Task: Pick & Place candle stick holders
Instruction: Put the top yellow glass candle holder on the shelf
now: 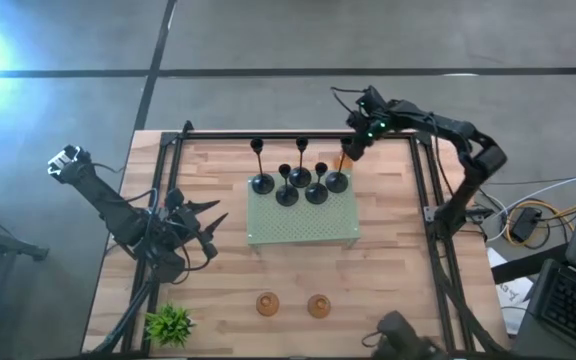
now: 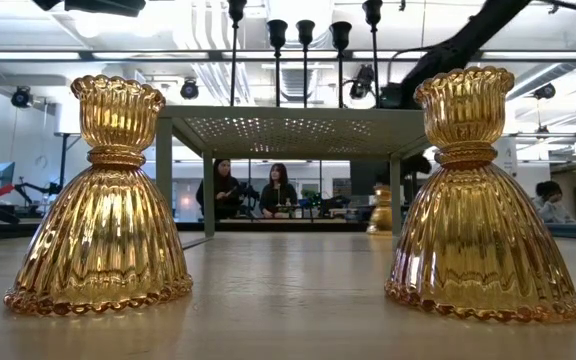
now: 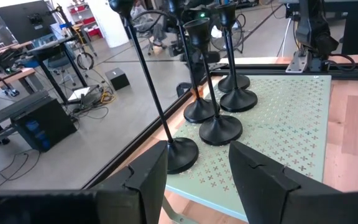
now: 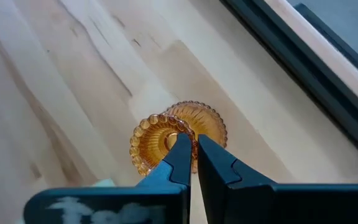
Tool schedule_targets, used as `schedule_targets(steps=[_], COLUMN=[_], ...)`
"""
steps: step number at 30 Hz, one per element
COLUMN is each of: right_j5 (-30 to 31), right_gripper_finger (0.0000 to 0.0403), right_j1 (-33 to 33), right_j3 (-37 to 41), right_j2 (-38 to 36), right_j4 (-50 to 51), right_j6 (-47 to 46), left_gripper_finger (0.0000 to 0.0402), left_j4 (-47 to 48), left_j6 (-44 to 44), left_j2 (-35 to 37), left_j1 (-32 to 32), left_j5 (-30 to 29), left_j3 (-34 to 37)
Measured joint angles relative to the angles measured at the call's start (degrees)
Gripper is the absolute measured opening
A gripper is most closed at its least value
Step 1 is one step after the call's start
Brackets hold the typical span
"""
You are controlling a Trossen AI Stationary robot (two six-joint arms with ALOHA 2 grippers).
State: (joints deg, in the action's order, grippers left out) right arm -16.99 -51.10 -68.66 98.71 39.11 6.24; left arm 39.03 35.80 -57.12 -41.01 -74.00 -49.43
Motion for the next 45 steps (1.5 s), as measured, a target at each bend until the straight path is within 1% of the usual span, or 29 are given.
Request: schedule_targets(steps=[4,9,16,21,24,26,30,34,40,45], right_j5=[0.0,0.7,0.7,0.3,-0.1,-0.2,1.1,1.8,2.4,2.2], right_gripper_finger=[0.0008,0.0008,0.0008,0.0008,0.0008,0.0008,0.0008,0.0008,0.0008,0.0008], right_j1=[-1.7,-2.7,-2.2,-0.4,2.0,4.3,8.6,11.7,17.8,24.9], right_j3=[6.9,14.1,22.4,28.7,31.6,31.6,31.2,32.5,36.5,39.6], right_j2=[-5.4,-12.2,-21.6,-29.3,-34.0,-36.4,-39.4,-41.0,-45.3,-50.1], right_j4=[-2.5,-2.8,-2.7,-2.2,-2.0,-1.3,0.2,4.4,4.2,4.0], right_j6=[-1.7,-3.3,-6.5,-9.9,-12.4,-12.8,-16.5,-20.8,-27.7,-35.8], left_gripper_finger=[0.0177,0.0177,0.0177,0.0177,0.0177,0.0177,0.0177,0.0177,0.0177,0.0177], left_j4=[0.0,0.0,0.0,0.0,0.0,0.0,0.0,0.0,0.0,0.0], left_j6=[0.0,0.0,0.0,0.0,0.0,0.0,0.0,0.0,0.0,0.0], left_j2=[0.0,0.0,0.0,0.0,0.0,0.0,0.0,0.0,0.0,0.0], left_j1=[0.0,0.0,0.0,0.0,0.0,0.0,0.0,0.0,0.0,0.0], left_j5=[0.0,0.0,0.0,0.0,0.0,0.0,0.0,0.0,0.0,0.0], left_j3=[0.0,0.0,0.0,0.0,0.0,0.0,0.0,0.0,0.0,0.0])
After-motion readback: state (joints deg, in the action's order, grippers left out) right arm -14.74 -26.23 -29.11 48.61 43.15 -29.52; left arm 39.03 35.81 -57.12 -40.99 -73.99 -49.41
